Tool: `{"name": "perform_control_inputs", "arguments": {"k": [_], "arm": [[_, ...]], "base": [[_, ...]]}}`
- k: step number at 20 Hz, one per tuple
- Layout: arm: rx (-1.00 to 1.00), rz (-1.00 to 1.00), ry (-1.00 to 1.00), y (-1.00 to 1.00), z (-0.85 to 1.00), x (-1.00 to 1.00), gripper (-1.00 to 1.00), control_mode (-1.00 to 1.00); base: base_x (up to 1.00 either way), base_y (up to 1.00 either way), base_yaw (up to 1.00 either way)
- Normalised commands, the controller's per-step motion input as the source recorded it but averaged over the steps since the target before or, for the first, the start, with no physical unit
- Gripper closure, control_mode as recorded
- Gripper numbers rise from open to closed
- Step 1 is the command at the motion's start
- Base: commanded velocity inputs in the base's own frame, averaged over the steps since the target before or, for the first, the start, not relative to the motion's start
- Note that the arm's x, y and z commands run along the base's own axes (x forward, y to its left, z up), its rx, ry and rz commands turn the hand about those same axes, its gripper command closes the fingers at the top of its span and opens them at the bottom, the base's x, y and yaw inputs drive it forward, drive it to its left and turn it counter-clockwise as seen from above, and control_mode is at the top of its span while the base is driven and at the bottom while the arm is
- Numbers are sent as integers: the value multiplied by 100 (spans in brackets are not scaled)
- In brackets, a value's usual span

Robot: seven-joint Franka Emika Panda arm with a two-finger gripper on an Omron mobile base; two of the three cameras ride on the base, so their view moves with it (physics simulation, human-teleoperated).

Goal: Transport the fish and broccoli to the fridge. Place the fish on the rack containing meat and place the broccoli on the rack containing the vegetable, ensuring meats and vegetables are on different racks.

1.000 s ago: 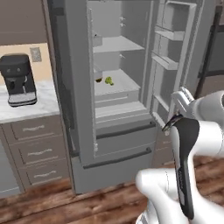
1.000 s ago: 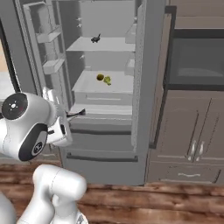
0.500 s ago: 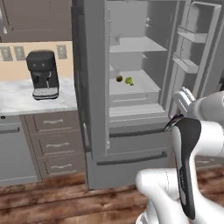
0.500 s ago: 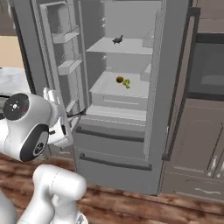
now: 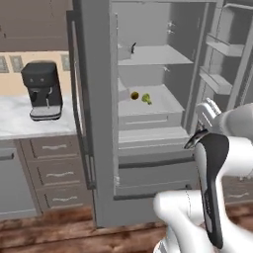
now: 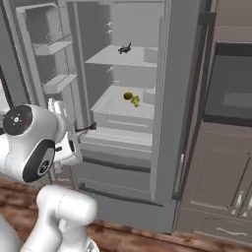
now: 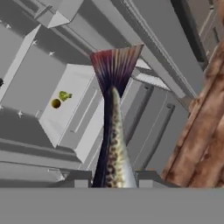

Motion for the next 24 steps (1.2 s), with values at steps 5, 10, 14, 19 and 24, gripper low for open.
{"name": "perform_control_inputs", "arguments": {"k": [5,10,14,19,24], "arm": [[0,0,0,0,0,0,100,100],[0,0,0,0,0,0,100,100],[0,0,0,0,0,0,100,100],[0,0,0,0,0,0,100,100],[0,0,0,0,3,18,100,-100]], "base": [[100,-2,0],[100,-6,0],[100,0,0],[100,-7,0],[60,-4,0]]}}
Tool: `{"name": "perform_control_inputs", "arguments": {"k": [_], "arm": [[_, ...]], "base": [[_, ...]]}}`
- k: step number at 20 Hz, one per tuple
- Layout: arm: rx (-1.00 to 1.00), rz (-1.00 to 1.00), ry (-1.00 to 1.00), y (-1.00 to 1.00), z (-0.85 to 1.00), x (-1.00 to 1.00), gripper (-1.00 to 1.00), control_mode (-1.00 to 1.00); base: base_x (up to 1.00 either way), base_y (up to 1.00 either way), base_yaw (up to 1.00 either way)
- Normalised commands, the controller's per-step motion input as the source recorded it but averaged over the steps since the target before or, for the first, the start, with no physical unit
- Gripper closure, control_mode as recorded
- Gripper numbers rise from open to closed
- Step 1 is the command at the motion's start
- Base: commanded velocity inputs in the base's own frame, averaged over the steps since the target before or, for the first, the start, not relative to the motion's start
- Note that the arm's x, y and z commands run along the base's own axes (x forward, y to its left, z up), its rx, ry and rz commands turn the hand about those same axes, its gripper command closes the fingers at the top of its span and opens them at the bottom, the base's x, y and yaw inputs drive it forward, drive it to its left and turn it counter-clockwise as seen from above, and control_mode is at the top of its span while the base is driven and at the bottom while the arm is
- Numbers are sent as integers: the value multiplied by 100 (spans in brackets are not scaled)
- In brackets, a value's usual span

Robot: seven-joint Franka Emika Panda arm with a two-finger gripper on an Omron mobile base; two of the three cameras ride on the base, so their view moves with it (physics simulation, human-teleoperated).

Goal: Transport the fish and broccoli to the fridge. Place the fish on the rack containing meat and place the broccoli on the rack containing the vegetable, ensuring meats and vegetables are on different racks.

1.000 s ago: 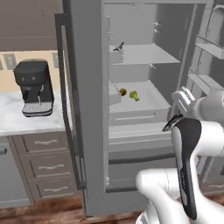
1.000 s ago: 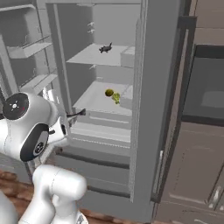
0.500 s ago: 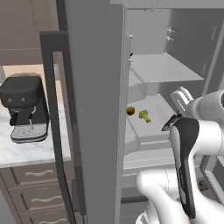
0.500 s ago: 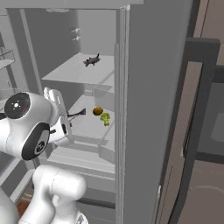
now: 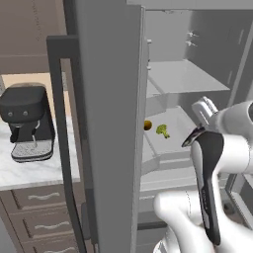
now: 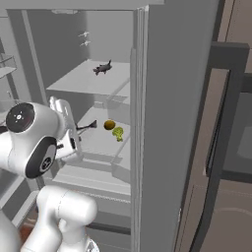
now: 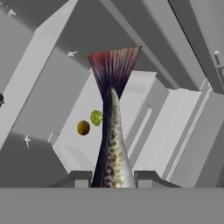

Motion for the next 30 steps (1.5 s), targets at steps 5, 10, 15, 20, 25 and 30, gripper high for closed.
{"name": "perform_control_inputs", "arguments": {"k": [5,10,15,20,25,30], "arm": [[0,0,-20,0,47,-16,100,-100],[0,0,-30,0,52,-1,100,-100],[1,0,-13,-1,41,18,100,-100],[1,0,2,0,33,67,100,-100],[0,0,9,0,36,63,100,-100],[0,1,3,0,1,73,100,-100]], "base": [[0,0,0],[0,0,0],[0,0,0],[0,0,0],[0,0,0],[0,0,0]]}}
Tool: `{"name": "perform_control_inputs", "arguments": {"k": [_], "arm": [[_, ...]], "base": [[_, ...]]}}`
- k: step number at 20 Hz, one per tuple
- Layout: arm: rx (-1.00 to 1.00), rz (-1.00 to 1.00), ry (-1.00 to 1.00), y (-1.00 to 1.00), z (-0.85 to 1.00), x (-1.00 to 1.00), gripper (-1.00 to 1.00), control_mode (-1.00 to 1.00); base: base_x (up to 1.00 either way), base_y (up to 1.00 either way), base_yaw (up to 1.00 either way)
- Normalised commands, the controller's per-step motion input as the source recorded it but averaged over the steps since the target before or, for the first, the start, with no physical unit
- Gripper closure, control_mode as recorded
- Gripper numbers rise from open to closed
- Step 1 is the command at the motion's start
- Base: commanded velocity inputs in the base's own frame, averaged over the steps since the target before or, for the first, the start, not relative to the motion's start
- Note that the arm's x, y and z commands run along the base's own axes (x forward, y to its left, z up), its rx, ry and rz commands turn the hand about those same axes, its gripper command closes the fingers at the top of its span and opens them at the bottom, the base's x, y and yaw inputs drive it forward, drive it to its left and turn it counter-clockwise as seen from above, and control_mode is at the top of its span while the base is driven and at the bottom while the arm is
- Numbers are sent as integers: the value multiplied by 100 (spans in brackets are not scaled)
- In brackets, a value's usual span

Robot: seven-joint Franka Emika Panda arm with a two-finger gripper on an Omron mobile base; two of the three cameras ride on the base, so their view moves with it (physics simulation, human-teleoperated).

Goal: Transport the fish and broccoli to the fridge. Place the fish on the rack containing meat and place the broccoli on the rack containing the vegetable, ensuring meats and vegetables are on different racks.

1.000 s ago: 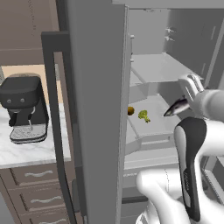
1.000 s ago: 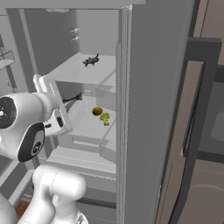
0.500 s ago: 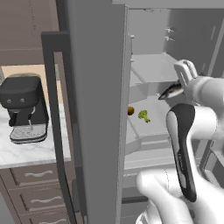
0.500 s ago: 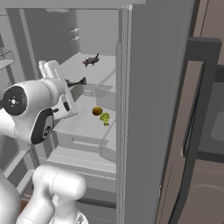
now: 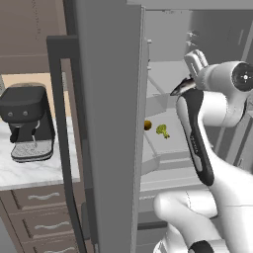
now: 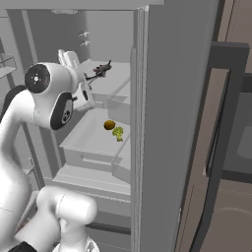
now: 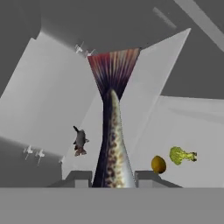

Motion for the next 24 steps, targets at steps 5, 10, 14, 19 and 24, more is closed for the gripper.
{"name": "perform_control_inputs", "arguments": {"k": [5,10,14,19,24], "arm": [[0,4,2,0,-4,90,100,-100],[0,5,1,0,-16,92,100,-100],[0,5,6,0,-19,51,100,-100],[0,3,10,0,-19,26,100,-100],[0,0,11,0,-20,19,100,-100]], "base": [[0,0,0],[0,0,0],[0,0,0],[0,0,0],[0,0,0]]}}
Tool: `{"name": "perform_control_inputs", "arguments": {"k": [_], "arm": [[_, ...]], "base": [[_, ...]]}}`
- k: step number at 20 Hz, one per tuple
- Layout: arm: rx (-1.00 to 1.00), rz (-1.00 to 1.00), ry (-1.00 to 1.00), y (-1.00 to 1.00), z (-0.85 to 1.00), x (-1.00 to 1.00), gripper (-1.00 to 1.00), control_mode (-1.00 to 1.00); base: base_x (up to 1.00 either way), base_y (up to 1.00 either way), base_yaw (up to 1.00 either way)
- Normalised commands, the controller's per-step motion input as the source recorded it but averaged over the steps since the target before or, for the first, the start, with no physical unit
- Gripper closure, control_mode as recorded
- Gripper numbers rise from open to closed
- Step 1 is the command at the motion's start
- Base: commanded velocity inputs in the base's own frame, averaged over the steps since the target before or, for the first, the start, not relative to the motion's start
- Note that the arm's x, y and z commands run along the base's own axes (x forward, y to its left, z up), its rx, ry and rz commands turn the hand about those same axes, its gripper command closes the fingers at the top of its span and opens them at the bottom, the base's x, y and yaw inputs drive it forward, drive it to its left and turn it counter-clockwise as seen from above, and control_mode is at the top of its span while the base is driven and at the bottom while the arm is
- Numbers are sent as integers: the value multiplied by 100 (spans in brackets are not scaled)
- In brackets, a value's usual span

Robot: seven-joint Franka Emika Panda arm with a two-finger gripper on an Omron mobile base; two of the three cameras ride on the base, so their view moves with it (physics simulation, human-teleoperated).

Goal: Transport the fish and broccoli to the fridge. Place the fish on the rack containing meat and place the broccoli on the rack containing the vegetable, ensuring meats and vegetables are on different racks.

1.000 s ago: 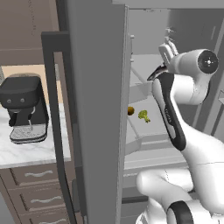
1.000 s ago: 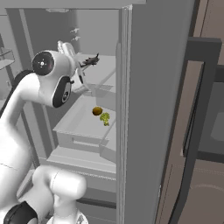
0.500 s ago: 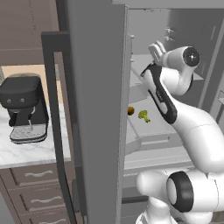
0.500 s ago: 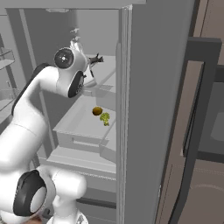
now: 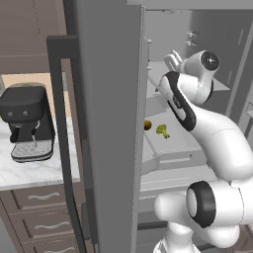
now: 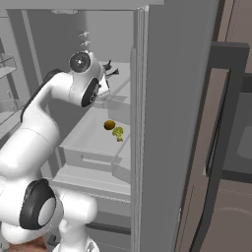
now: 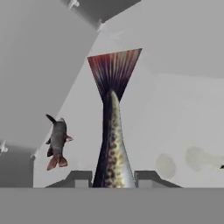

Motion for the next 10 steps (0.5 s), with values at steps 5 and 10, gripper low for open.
{"name": "perform_control_inputs", "arguments": {"k": [5,10], "arm": [[0,0,0,0,-15,37,100,-100],[0,0,0,0,-11,47,100,-100]], "base": [[0,0,0],[0,0,0]]}}
